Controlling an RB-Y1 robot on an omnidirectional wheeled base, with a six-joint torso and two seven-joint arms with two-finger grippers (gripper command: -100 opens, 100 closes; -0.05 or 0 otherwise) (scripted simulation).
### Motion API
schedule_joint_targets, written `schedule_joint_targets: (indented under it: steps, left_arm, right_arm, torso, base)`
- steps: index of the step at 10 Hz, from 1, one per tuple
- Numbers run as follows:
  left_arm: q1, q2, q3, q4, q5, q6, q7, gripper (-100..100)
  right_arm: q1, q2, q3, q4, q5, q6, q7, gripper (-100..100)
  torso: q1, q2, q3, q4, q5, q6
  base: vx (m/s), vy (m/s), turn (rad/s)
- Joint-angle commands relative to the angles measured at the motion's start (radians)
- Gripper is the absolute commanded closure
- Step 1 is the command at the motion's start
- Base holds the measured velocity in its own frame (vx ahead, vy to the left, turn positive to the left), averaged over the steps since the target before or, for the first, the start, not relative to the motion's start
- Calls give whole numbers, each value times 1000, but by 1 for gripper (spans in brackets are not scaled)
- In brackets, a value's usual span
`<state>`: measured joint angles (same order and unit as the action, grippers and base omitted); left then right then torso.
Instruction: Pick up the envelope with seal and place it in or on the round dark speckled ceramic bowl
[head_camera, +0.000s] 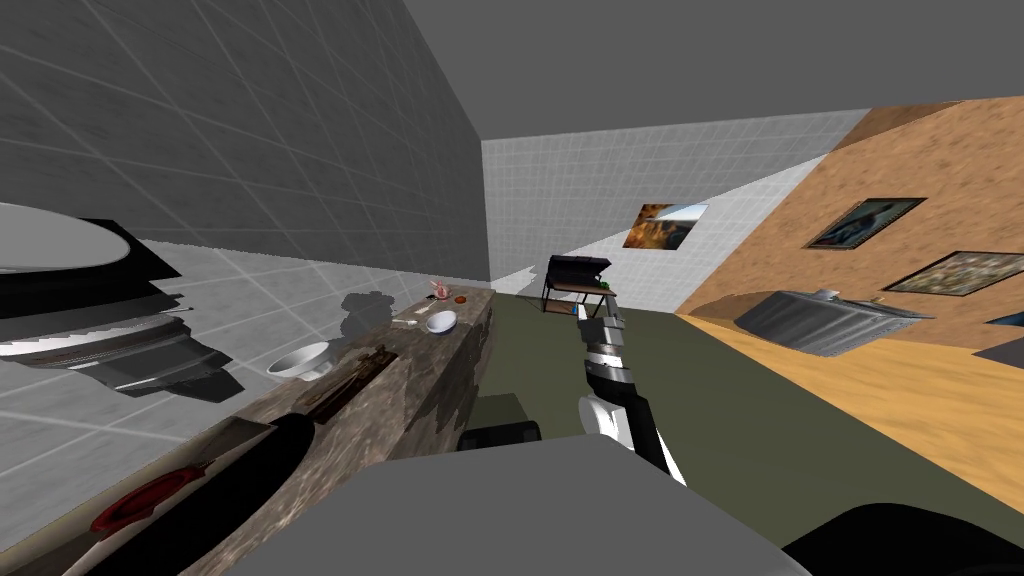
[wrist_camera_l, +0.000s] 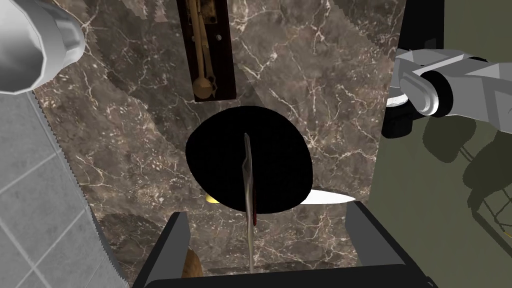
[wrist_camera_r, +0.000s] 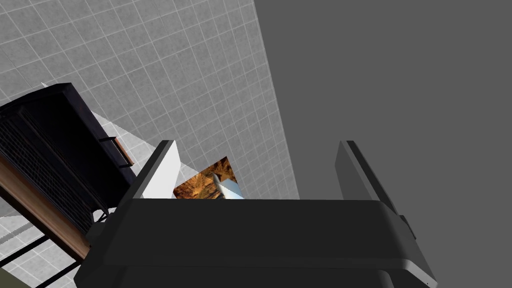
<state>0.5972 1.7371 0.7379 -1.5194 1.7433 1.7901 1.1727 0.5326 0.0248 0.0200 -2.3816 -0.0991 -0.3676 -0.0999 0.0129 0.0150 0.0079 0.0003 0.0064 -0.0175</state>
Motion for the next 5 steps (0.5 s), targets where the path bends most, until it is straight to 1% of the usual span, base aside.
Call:
schedule_joint_targets:
  steps: [1,5]
  left_arm:
    - [0,0,0,0,0,0,0,0]
    - [0,0,0,0,0,0,0,0]
  right_arm:
    - [0,0,0,0,0,0,0,0]
    - [0,0,0,0,0,0,0,0]
  torso:
    - [0,0,0,0,0,0]
    - [0,0,0,0,0,0]
  base:
    - [0,0,0]
    - [0,0,0]
